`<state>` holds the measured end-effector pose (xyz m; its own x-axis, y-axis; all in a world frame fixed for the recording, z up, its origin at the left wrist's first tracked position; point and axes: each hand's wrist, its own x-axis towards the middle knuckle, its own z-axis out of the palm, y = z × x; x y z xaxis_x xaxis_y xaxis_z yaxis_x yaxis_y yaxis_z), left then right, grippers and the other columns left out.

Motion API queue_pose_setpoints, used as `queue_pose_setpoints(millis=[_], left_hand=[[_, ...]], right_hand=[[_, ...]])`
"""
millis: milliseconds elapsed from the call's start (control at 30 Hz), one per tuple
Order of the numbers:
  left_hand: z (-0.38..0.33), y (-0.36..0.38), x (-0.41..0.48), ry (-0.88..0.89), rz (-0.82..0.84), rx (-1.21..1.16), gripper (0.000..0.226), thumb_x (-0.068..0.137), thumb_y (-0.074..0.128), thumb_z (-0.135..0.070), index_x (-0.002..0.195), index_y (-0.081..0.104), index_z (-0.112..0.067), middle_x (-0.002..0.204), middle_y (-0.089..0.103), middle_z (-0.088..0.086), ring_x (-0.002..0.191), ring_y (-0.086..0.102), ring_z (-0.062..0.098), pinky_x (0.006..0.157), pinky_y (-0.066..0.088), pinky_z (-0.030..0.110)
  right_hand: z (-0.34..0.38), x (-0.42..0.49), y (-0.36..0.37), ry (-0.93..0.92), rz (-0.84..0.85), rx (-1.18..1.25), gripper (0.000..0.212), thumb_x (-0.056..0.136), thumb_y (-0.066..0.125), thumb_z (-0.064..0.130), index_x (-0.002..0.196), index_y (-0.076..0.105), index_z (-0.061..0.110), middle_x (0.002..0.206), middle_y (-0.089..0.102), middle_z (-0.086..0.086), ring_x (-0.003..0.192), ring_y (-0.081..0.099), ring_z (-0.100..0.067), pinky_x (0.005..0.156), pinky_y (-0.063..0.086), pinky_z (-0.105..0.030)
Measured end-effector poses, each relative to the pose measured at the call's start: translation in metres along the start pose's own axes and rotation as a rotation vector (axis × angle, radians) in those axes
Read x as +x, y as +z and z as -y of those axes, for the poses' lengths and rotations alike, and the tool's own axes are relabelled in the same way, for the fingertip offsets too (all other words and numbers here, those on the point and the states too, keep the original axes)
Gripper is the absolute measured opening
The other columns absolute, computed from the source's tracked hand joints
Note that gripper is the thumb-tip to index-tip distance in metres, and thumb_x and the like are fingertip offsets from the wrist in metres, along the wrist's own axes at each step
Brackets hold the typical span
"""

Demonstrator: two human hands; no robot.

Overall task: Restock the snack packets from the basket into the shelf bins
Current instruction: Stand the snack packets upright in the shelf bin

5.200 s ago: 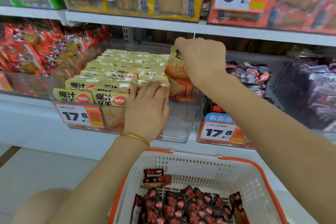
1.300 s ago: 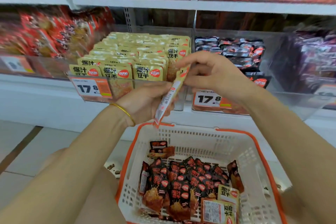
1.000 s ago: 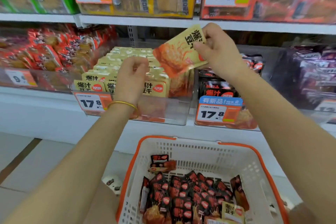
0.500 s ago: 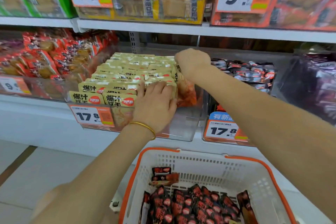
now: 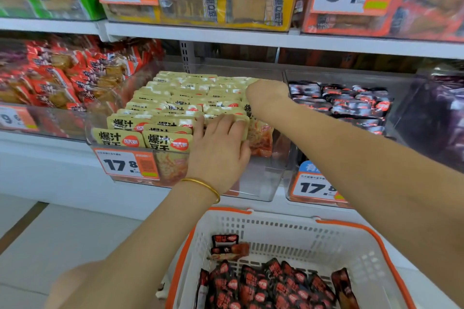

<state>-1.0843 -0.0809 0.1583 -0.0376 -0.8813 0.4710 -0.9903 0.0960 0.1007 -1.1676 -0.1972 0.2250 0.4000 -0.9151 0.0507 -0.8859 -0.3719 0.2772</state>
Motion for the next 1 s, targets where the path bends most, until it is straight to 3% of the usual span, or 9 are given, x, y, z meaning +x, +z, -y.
queue_pose_setpoints(millis=[67, 200, 267, 333, 433, 533, 633, 767, 1000], left_hand=[[0.001, 0.001, 0.0, 0.008, -0.004, 0.009, 0.045, 0.084, 0.034, -0.035, 0.11, 0.064, -0.014, 0.115, 0.064, 0.005, 0.114, 0.057, 0.027, 0.108, 0.028, 0.056], [0.0, 0.0, 0.0, 0.014, 0.003, -0.005, 0.045, 0.085, 0.033, -0.035, 0.109, 0.065, -0.013, 0.114, 0.064, 0.006, 0.114, 0.056, 0.028, 0.109, 0.027, 0.057], [0.0, -0.004, -0.004, 0.04, -0.057, -0.029, 0.045, 0.088, 0.034, -0.034, 0.113, 0.063, -0.012, 0.119, 0.062, 0.008, 0.119, 0.053, 0.028, 0.112, 0.023, 0.055], [-0.002, -0.012, -0.013, 0.099, -0.175, -0.06, 0.039, 0.09, 0.039, -0.03, 0.114, 0.062, -0.009, 0.122, 0.06, 0.009, 0.119, 0.051, 0.029, 0.111, 0.026, 0.051], [-0.013, -0.023, -0.045, 0.166, -0.353, -0.113, 0.024, 0.088, 0.05, -0.019, 0.102, 0.066, -0.009, 0.111, 0.063, 0.008, 0.105, 0.052, 0.029, 0.091, 0.036, 0.042], [-0.021, -0.014, -0.091, 0.213, -0.28, -0.122, 0.017, 0.085, 0.051, -0.015, 0.092, 0.066, -0.01, 0.098, 0.063, 0.007, 0.09, 0.05, 0.028, 0.075, 0.031, 0.037], [-0.015, 0.012, -0.119, 0.268, 0.017, -0.115, 0.021, 0.082, 0.044, -0.017, 0.085, 0.064, -0.01, 0.09, 0.062, 0.006, 0.086, 0.052, 0.031, 0.069, 0.037, 0.037], [-0.011, 0.047, -0.13, 0.258, 0.381, -0.094, 0.035, 0.078, 0.034, -0.023, 0.078, 0.067, -0.011, 0.084, 0.065, 0.007, 0.082, 0.059, 0.033, 0.065, 0.05, 0.04], [-0.025, 0.081, -0.132, 0.202, 0.659, -0.084, 0.027, 0.093, 0.043, -0.017, 0.11, 0.063, -0.013, 0.116, 0.057, 0.006, 0.112, 0.042, 0.026, 0.093, 0.038, 0.044]], right_hand=[[0.005, -0.001, 0.001, 0.033, -0.016, -0.119, 0.014, 0.089, 0.047, 0.01, 0.096, 0.056, 0.017, 0.079, 0.05, 0.004, 0.088, 0.048, -0.021, 0.095, 0.031, -0.038], [0.002, -0.002, 0.001, 0.067, 0.006, -0.202, 0.03, 0.09, 0.052, 0.019, 0.119, 0.055, 0.017, 0.123, 0.056, -0.003, 0.124, 0.04, -0.027, 0.102, 0.026, -0.039], [-0.002, -0.007, -0.004, 0.058, -0.02, -0.144, 0.039, 0.088, 0.054, 0.016, 0.127, 0.05, 0.012, 0.131, 0.052, -0.008, 0.125, 0.039, -0.029, 0.1, 0.03, -0.039], [-0.007, -0.022, -0.019, 0.027, -0.121, -0.008, 0.041, 0.087, 0.055, 0.009, 0.127, 0.047, 0.006, 0.129, 0.053, -0.014, 0.122, 0.042, -0.033, 0.094, 0.036, -0.041], [-0.014, -0.081, -0.033, -0.048, -0.294, 0.224, 0.032, 0.085, 0.06, 0.007, 0.115, 0.05, 0.008, 0.115, 0.059, -0.016, 0.112, 0.05, -0.035, 0.078, 0.041, -0.039], [-0.016, -0.167, -0.012, -0.151, -0.312, 0.53, 0.023, 0.078, 0.064, 0.011, 0.097, 0.052, 0.014, 0.093, 0.062, -0.009, 0.09, 0.057, -0.031, 0.07, 0.047, -0.037], [-0.01, -0.222, 0.04, -0.186, -0.102, 0.748, 0.023, 0.079, 0.068, 0.016, 0.088, 0.048, 0.023, 0.081, 0.058, 0.003, 0.074, 0.054, -0.018, 0.068, 0.048, -0.035], [0.008, -0.226, 0.145, -0.18, 0.299, 0.752, 0.013, 0.087, 0.061, 0.012, 0.085, 0.051, 0.02, 0.084, 0.055, 0.004, 0.087, 0.057, -0.018, 0.074, 0.046, -0.029], [-0.007, -0.247, 0.316, 0.116, 0.811, 0.685, 0.011, 0.091, 0.052, 0.012, 0.096, 0.062, 0.012, 0.106, 0.064, -0.013, 0.101, 0.061, -0.029, 0.082, 0.046, -0.031]])
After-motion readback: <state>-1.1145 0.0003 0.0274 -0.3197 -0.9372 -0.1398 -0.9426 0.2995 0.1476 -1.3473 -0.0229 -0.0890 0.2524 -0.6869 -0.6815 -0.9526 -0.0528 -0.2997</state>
